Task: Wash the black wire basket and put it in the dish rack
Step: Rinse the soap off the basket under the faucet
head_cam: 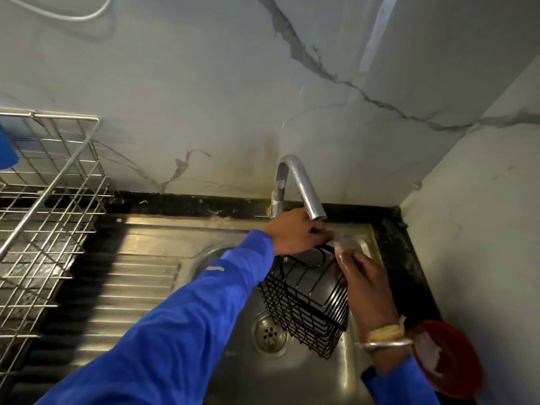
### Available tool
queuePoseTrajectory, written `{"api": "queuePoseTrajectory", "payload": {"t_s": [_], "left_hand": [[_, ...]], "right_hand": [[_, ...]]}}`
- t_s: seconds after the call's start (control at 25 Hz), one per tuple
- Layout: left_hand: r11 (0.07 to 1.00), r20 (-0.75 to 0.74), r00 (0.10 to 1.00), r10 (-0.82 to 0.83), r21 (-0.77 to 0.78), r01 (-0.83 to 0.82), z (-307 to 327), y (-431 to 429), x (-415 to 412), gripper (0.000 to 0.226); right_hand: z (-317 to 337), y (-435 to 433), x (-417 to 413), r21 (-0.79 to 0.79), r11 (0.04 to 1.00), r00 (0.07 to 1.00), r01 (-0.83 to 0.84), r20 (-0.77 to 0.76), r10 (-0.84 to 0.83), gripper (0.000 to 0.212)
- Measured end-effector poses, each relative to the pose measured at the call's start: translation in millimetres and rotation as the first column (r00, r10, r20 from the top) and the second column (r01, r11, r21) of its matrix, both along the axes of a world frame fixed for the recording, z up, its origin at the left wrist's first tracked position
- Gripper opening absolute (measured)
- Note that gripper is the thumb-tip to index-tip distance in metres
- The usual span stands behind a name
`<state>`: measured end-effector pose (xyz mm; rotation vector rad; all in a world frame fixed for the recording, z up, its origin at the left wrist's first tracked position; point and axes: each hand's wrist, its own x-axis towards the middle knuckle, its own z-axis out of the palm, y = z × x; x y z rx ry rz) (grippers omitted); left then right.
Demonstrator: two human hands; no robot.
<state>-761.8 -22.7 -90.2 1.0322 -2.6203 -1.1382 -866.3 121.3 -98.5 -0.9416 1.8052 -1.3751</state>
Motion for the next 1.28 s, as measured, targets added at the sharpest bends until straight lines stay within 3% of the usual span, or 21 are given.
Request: {"api": "queuePoseTrajectory", "payload": {"t_s": [0.2,0.28,0.36,0.44,0.56,0.68,0.76,0.8,0.88,0.96,1.0,1.04,1.12,1.16,1.28], "left_hand": [[0.993,-0.095,0.989,-0.114,-0.026,0.111,-7,13,-6,0.021],[0.997,-0.070,0.995,-0.069,-0.026,0.067,-8,4,4,0.026],[0.996,-0.112,0.994,0.016,0.092,-0.006,-9,-10,19,0.031],[0.990,-0.124,0.992,0.038,0.140,-0.021,-9,-16,24,0.030],[1.000,-0.001,1.000,-0.018,0.007,0.018,-2,2,-5,0.036],[0.999,0.011,0.999,-0.050,-0.003,0.050,0,9,-15,0.038],[0.984,-0.100,0.988,0.116,0.145,-0.100,-8,-9,0,0.043],[0.939,-0.213,0.949,0.232,0.305,-0.161,-17,-17,9,0.039],[0.780,-0.392,0.802,0.451,0.609,-0.141,-24,-11,20,0.024],[0.653,-0.435,0.694,0.574,0.755,-0.066,-31,4,15,0.021],[0.604,-0.416,0.680,0.604,0.796,-0.049,-34,13,13,0.026],[0.588,-0.386,0.701,0.599,0.807,-0.059,-37,17,14,0.030],[0.581,-0.285,0.784,0.552,0.806,-0.116,-33,20,19,0.037],[0.580,-0.230,0.806,0.546,0.798,-0.165,-32,19,23,0.043],[0.606,-0.222,0.720,0.658,0.723,-0.331,-24,28,16,0.029]], "right_hand": [[-9,-16,4,-0.022,0.990,0.990,0.138,0.007,-0.138,0.027],[-12,-17,-4,-0.076,0.973,0.972,0.220,0.106,-0.211,0.022],[-12,-18,-12,-0.141,0.936,0.937,0.323,0.188,-0.295,0.024],[-13,-20,-14,-0.183,0.913,0.925,0.366,0.179,-0.335,0.032],[-20,-27,-3,-0.186,0.907,0.925,0.378,0.123,-0.360,0.027],[-22,-25,0,-0.165,0.902,0.914,0.399,0.146,-0.378,0.027],[-12,-21,-4,-0.236,0.866,0.895,0.441,0.188,-0.405,0.033],[-9,-18,-7,-0.251,0.844,0.877,0.473,0.224,-0.425,0.035],[-12,-14,-25,-0.230,0.795,0.810,0.561,0.351,-0.470,0.032],[-12,-12,-32,-0.135,0.828,0.800,0.545,0.380,-0.464,0.031],[-12,-12,-31,-0.101,0.862,0.834,0.496,0.334,-0.440,0.038],[-11,-12,-29,-0.080,0.840,0.806,0.537,0.344,-0.482,0.042],[-8,-9,-18,-0.148,0.725,0.706,0.673,0.423,-0.568,0.026],[-4,-7,-11,-0.166,0.695,0.694,0.699,0.391,-0.605,0.027],[-8,-7,0,-0.175,0.766,0.758,0.619,0.390,-0.523,0.028]]}}
